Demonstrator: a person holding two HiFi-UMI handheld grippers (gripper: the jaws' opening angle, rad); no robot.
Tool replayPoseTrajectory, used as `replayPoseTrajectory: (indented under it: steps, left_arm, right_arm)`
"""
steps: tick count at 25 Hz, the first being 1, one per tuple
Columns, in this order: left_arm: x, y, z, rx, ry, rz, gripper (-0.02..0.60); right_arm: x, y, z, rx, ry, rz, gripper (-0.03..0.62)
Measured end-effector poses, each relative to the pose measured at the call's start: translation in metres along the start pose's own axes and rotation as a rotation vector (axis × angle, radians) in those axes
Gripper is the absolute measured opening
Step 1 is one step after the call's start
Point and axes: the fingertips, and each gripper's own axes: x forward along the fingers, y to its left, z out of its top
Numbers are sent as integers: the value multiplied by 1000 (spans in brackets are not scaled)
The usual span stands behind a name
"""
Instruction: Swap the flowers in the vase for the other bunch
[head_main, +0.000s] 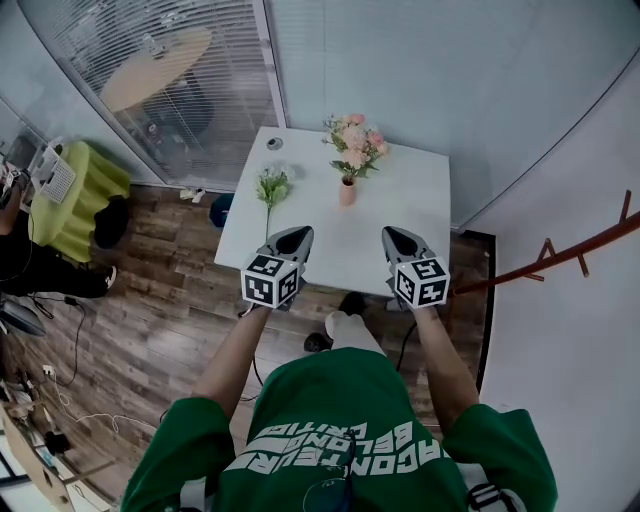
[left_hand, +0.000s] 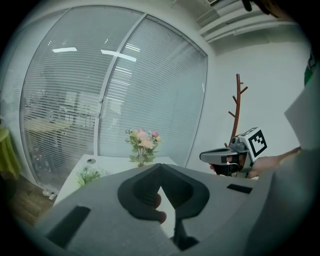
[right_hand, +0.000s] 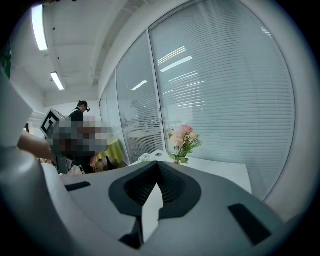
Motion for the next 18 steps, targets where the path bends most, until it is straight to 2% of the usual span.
replayPoseTrajectory:
  steps: [18]
  left_arm:
    - [-1,-1,-7,-18,-5,13,3]
  right_arm:
    - [-3,-1,-10,-10,29,10,14]
